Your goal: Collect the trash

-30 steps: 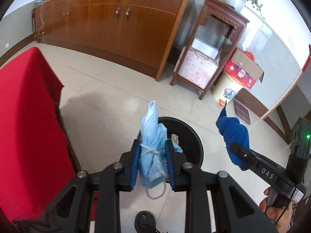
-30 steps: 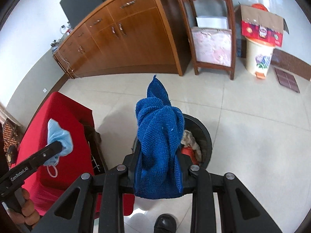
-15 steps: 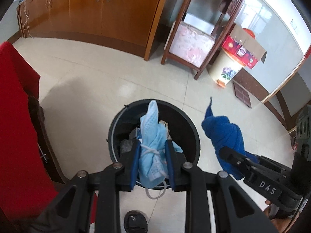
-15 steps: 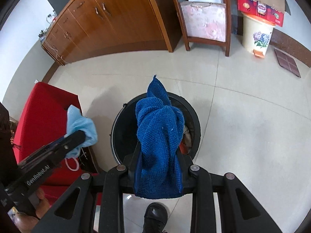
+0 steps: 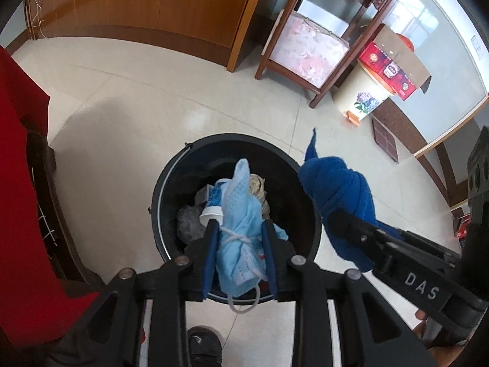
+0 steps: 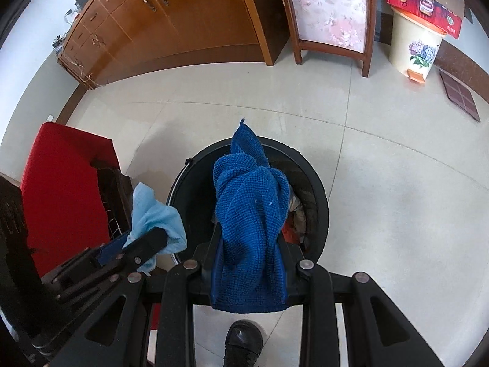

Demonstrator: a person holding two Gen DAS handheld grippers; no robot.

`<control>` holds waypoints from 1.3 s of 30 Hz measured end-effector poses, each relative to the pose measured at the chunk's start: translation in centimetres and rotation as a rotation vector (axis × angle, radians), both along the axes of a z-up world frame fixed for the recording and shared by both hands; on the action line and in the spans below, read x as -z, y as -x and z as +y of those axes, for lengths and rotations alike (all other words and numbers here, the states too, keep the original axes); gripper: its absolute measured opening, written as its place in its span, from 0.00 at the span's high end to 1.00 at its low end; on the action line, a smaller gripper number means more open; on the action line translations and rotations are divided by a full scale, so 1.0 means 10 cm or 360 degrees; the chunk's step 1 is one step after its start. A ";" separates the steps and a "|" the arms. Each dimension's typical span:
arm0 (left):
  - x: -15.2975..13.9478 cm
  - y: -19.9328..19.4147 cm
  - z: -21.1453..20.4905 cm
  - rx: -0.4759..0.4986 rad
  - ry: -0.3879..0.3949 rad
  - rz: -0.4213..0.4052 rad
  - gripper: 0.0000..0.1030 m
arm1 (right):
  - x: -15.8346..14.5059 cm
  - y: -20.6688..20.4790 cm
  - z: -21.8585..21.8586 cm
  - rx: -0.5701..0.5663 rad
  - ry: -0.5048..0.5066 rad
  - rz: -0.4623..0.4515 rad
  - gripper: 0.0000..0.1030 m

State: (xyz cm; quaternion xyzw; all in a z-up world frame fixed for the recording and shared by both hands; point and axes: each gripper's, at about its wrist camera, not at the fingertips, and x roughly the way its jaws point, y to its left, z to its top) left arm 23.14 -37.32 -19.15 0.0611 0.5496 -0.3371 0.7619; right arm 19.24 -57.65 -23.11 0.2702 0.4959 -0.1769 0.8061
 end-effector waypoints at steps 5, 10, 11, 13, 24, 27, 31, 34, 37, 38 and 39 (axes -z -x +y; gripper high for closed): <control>0.03 -0.05 -0.01 -0.0006 -0.0002 0.0017 0.55 | -0.01 -0.01 0.00 0.0009 0.0001 -0.0012 0.68; -0.02 -0.08 0.05 -0.0047 -0.0003 -0.0020 0.39 | -0.07 0.02 -0.03 0.0060 0.0008 -0.0052 0.52; -0.05 -0.08 0.07 -0.0051 0.0000 -0.0040 0.39 | -0.09 0.04 -0.05 0.0079 0.0015 -0.0067 0.52; -0.12 -0.06 0.12 -0.0060 0.0014 -0.0082 0.39 | -0.15 0.07 -0.06 0.0096 0.0029 -0.0098 0.52; -0.91 0.21 0.70 -0.0169 0.0072 -0.0416 0.39 | -0.51 0.09 0.16 0.0065 0.0051 -0.0258 0.50; -1.15 0.29 0.97 -0.0241 0.0079 -0.0506 0.36 | -0.62 0.05 0.36 -0.0008 0.0076 -0.0294 0.47; -1.41 0.40 1.38 -0.0371 0.0085 -0.0599 0.31 | -0.76 0.02 0.74 -0.0126 0.0054 -0.0359 0.41; -1.59 0.49 1.71 -0.0475 0.0078 -0.0656 0.28 | -0.85 0.01 1.14 -0.0253 0.0044 -0.0395 0.40; -1.71 0.61 2.02 -0.0579 0.0040 -0.0722 0.28 | -0.93 0.04 1.56 -0.0391 0.0007 -0.0438 0.40; -1.76 0.67 2.14 -0.0620 0.0027 -0.0744 0.27 | -0.97 0.06 1.70 -0.0431 0.0004 -0.0458 0.40; -1.79 0.71 2.24 -0.0648 0.0023 -0.0755 0.25 | -1.01 0.09 1.86 -0.0477 0.0014 -0.0475 0.39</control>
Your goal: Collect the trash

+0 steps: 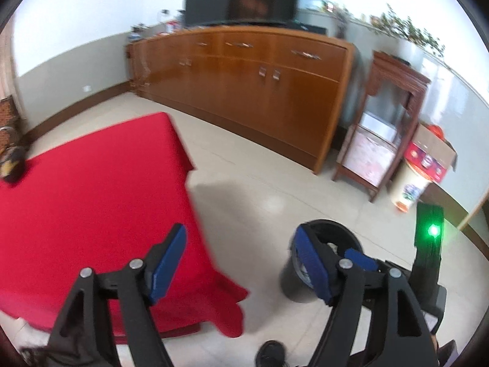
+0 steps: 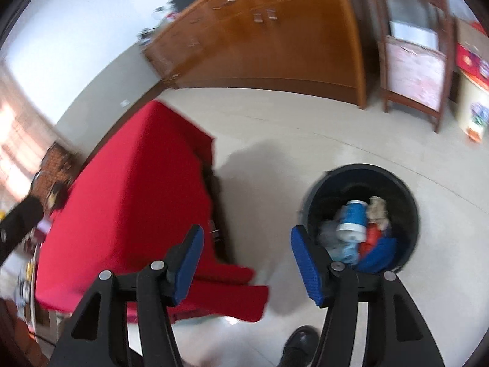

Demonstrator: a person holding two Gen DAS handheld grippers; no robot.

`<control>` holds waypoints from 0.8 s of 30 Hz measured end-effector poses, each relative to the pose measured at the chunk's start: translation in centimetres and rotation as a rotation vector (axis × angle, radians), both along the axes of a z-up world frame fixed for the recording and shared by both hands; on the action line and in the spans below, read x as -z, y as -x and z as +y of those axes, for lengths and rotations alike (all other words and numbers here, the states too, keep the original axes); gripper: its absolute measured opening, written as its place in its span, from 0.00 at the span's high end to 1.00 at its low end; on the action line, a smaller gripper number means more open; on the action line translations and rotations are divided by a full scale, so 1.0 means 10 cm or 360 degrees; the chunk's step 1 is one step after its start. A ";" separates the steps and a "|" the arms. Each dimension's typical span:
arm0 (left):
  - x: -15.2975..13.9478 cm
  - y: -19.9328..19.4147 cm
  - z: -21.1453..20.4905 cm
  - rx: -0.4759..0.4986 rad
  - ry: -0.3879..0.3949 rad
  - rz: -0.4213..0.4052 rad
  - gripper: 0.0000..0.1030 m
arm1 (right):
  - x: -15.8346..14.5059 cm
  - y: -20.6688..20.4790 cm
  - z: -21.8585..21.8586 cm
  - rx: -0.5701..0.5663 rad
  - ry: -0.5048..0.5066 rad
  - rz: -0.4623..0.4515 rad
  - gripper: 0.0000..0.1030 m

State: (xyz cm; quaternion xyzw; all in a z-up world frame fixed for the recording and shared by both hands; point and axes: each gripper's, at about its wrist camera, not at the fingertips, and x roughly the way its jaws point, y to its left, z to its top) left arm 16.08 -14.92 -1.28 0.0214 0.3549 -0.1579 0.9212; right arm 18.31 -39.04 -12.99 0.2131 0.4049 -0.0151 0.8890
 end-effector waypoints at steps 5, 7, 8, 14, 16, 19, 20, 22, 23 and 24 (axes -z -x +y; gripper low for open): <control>-0.15 0.27 0.46 -0.0165 -0.0015 -0.0073 0.17 | -0.27 0.19 0.69 -0.0209 0.0035 -0.0065 0.31; -0.20 0.37 0.62 -0.0215 -0.0012 -0.0088 0.14 | -0.44 0.30 0.89 -0.0251 0.0084 -0.0094 0.26; -0.24 0.44 0.72 -0.0249 -0.0009 -0.0097 0.13 | -0.52 0.35 0.97 -0.0264 0.0102 -0.0111 0.24; -0.35 0.76 1.06 -0.0376 0.0013 -0.0147 0.08 | -1.12 0.82 1.43 -0.0269 0.0342 -0.0272 0.12; -0.38 0.88 1.13 -0.0390 0.0006 -0.0167 0.07 | -1.27 0.98 1.56 -0.0252 0.0396 -0.0313 0.10; -0.43 1.05 1.25 -0.0422 -0.0007 -0.0213 0.07 | -1.46 1.23 1.72 -0.0234 0.0434 -0.0372 0.10; -0.46 1.09 1.30 -0.0435 -0.0004 -0.0224 0.07 | -1.52 1.32 1.76 -0.0222 0.0449 -0.0396 0.10; -0.49 1.16 1.37 -0.0451 0.0010 -0.0245 0.05 | -1.62 1.49 1.84 -0.0176 0.0496 -0.0444 0.08; -0.51 1.20 1.40 -0.0466 0.0016 -0.0259 0.05 | -1.66 1.53 1.88 -0.0171 0.0508 -0.0455 0.08; -0.53 1.23 1.42 -0.0484 0.0016 -0.0279 0.04 | -1.68 1.58 1.92 -0.0168 0.0517 -0.0471 0.08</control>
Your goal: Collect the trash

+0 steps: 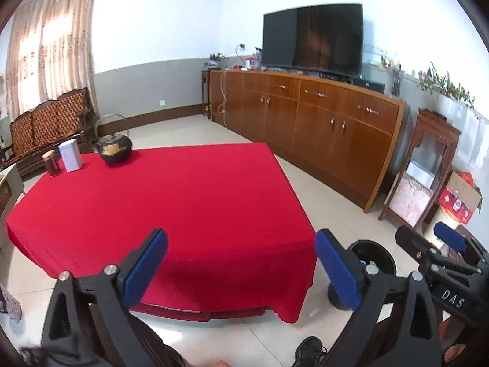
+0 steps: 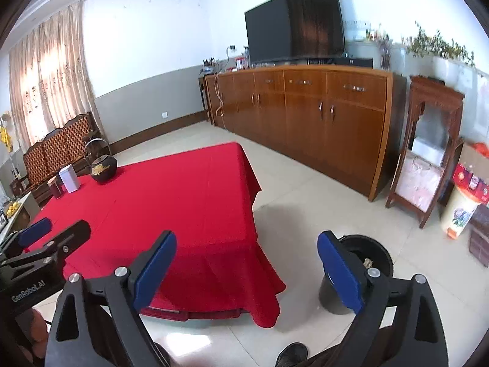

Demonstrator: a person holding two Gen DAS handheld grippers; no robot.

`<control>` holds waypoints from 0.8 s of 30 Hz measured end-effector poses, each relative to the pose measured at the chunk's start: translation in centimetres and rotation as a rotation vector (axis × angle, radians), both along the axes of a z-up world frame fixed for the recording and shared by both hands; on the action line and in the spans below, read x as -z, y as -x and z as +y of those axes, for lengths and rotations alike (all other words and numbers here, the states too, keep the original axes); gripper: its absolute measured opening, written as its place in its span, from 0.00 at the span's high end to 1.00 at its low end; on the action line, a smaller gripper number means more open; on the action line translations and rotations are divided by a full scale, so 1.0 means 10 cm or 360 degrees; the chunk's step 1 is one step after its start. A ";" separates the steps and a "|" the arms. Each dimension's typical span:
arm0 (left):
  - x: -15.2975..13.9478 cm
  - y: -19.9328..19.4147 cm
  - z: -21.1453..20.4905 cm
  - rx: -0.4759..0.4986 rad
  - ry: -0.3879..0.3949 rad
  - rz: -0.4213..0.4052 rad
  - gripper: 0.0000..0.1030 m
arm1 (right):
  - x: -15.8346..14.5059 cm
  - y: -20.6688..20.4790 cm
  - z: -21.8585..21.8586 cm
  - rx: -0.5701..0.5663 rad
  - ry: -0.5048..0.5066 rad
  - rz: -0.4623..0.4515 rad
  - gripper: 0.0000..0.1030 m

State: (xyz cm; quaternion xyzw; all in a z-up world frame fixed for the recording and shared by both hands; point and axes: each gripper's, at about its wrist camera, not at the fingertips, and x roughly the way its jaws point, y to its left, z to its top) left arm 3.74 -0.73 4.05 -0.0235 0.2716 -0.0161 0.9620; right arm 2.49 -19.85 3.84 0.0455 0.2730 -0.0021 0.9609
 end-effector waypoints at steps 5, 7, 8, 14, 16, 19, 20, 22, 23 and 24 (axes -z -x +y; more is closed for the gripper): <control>-0.05 0.08 0.04 -0.0010 -0.0019 -0.0047 0.03 | 0.00 0.10 0.10 0.0009 0.0027 -0.0017 0.08; -0.05 0.08 0.05 -0.0010 -0.0016 -0.0051 0.03 | 0.03 0.08 0.09 0.0015 0.0013 -0.0004 0.08; -0.04 0.10 0.08 -0.0006 -0.0008 -0.0048 0.03 | 0.05 0.06 0.09 0.0019 0.0013 0.0008 0.08; 0.00 0.14 0.10 -0.0013 0.0006 -0.0029 0.03 | 0.14 -0.01 0.03 0.0021 -0.0005 0.0045 0.08; 0.00 0.14 0.10 -0.0012 0.0003 -0.0026 0.03 | 0.15 -0.02 0.03 0.0017 -0.0007 0.0047 0.08; 0.00 0.16 0.09 -0.0012 -0.0001 -0.0025 0.03 | 0.15 -0.02 0.03 0.0014 -0.0008 0.0049 0.08; 0.00 0.16 0.08 -0.0012 0.0000 -0.0023 0.03 | 0.16 -0.02 0.03 0.0014 -0.0009 0.0046 0.08; 0.00 0.17 0.08 -0.0010 -0.0001 -0.0018 0.03 | 0.15 -0.02 0.03 0.0015 -0.0009 0.0046 0.08; 0.00 0.16 0.08 -0.0010 -0.0002 -0.0016 0.03 | 0.16 -0.03 0.02 0.0015 -0.0010 0.0046 0.08; 0.00 0.16 0.08 -0.0007 -0.0002 -0.0015 0.03 | 0.15 -0.02 0.03 0.0016 -0.0009 0.0045 0.08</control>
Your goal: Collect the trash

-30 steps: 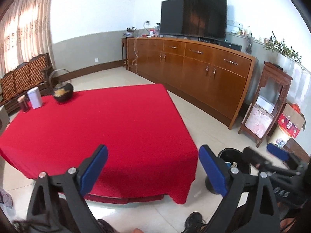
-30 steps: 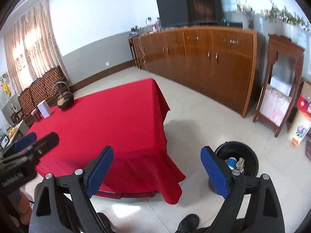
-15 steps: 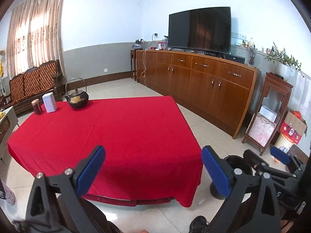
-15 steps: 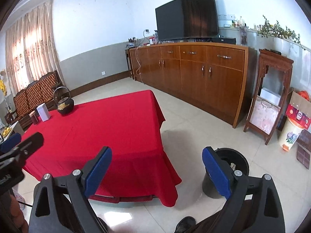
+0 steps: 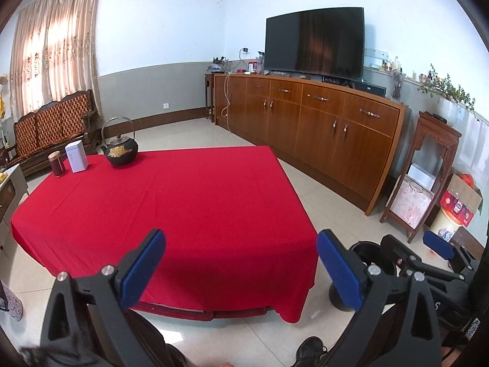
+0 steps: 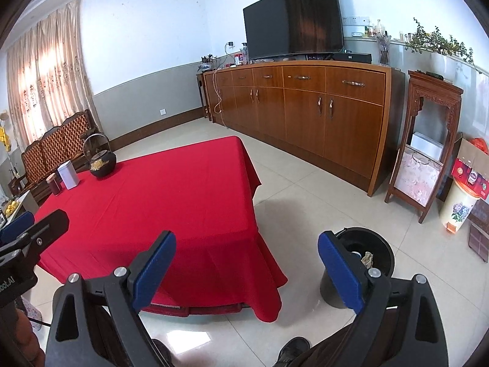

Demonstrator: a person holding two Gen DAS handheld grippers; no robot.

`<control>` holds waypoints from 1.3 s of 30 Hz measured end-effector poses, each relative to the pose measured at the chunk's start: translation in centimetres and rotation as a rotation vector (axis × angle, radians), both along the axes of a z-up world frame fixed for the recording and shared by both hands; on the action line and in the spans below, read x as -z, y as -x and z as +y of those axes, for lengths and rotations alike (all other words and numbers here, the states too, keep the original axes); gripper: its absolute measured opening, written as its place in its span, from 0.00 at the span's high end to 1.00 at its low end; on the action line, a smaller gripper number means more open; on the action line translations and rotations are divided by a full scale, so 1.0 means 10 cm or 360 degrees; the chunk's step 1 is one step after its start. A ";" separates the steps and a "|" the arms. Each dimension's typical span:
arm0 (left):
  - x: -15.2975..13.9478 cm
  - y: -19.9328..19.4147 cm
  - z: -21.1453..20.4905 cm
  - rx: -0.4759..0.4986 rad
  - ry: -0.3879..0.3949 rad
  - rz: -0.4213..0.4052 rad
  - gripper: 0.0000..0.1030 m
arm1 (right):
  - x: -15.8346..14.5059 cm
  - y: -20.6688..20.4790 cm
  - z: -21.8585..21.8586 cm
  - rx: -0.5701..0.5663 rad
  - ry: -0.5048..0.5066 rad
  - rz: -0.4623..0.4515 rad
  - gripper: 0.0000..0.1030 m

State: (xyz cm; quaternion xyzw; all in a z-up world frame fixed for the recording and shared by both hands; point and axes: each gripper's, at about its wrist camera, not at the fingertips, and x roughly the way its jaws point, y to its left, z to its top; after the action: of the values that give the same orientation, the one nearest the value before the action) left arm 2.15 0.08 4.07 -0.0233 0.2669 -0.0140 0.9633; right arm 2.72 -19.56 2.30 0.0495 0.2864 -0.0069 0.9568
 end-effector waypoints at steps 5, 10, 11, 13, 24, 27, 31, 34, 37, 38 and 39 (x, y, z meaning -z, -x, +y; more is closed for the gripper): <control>-0.02 -0.02 -0.01 0.0000 -0.0009 0.0003 0.03 | 0.01 -0.01 -0.01 -0.0001 -0.0019 0.0007 0.08; -0.04 -0.02 -0.01 0.0001 -0.0016 -0.0003 0.03 | -0.01 0.00 0.01 -0.0010 -0.0008 -0.0003 0.08; -0.03 -0.02 -0.02 0.0002 -0.0016 -0.0003 0.03 | 0.00 -0.01 0.01 -0.0012 -0.0007 -0.0004 0.08; -0.04 -0.02 -0.01 0.0003 -0.0015 -0.0001 0.03 | 0.00 -0.01 0.02 -0.0011 -0.0006 -0.0003 0.08; -0.05 -0.01 -0.08 0.0011 -0.0034 0.0003 0.03 | -0.01 -0.02 0.00 -0.0003 -0.0020 0.0000 0.08; -0.04 -0.02 -0.06 0.0009 -0.0026 0.0010 0.03 | 0.00 -0.02 -0.02 0.0003 -0.0028 0.0000 0.08; -0.05 -0.02 -0.05 0.0003 -0.0024 0.0011 0.03 | 0.02 -0.03 -0.01 0.0001 -0.0032 0.0004 0.08; -0.05 -0.05 -0.04 0.0006 -0.0022 0.0014 0.03 | 0.02 -0.04 0.02 -0.0010 -0.0025 0.0005 0.08; -0.05 -0.05 -0.05 0.0010 -0.0022 0.0022 0.03 | 0.02 -0.04 0.03 -0.0012 -0.0025 -0.0003 0.08; -0.05 -0.05 -0.06 0.0010 -0.0026 0.0021 0.03 | 0.02 -0.04 0.02 -0.0010 -0.0028 -0.0006 0.08; -0.05 -0.04 -0.06 0.0011 -0.0029 0.0019 0.03 | 0.02 -0.04 0.01 -0.0009 -0.0035 -0.0008 0.08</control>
State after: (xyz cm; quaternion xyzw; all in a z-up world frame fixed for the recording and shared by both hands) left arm 2.58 -0.52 4.56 -0.0137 0.2728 -0.0147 0.9619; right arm 3.13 -19.45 2.09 0.0594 0.2842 -0.0009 0.9569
